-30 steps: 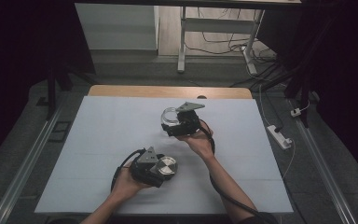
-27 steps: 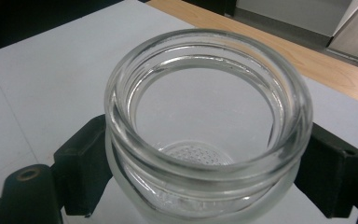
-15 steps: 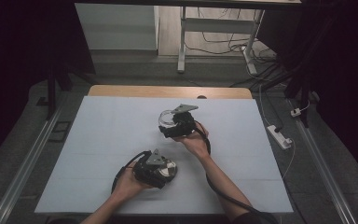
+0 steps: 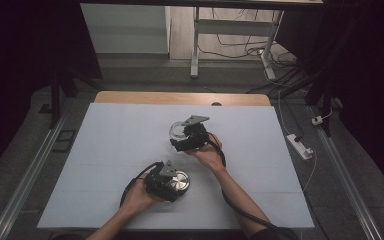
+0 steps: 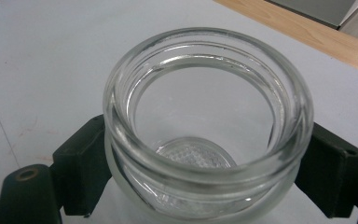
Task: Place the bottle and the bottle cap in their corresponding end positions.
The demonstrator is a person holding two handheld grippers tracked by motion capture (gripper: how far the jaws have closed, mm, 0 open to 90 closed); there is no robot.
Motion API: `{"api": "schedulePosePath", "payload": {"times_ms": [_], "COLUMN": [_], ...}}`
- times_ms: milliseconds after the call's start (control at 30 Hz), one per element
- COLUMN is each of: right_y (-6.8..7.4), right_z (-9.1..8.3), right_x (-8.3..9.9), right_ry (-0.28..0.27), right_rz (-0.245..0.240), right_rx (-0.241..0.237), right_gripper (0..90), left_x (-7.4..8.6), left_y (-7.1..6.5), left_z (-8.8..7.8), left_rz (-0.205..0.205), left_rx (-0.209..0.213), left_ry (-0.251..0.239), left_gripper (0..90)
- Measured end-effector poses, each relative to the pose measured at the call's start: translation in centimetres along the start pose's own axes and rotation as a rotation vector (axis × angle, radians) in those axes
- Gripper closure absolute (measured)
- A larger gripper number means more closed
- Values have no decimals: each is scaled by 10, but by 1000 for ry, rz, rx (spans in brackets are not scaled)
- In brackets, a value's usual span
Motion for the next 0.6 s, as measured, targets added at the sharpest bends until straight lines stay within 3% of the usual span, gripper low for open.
{"api": "schedulePosePath", "payload": {"times_ms": [200,367,600], "right_y": [1,1,2], "right_z": [-1,-6,-21], "right_x": [0,-4,-12], "right_ry": [-2,-30,-51], "right_rz": [14,39,35], "right_rx": [6,-22,-32], "right_gripper": [139,75,25], "left_x": [0,-2,-1], "left_y": [2,2,7], "left_z": [0,-5,-17], "left_rz": [-18,-17,-44], "left_rx": [7,30,14], "left_ry": [0,-27,-76], "left_gripper": [148,91,35]}}
Point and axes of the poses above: each handheld gripper's, and its own axes: z roughly forward along the jaws, x roughly out of its underside, y roughly to its left, the point moved 4 cm from there along z, roughly forward along the jaws, and after that the axes turned 6 degrees about -y, right-handed, at the moved point
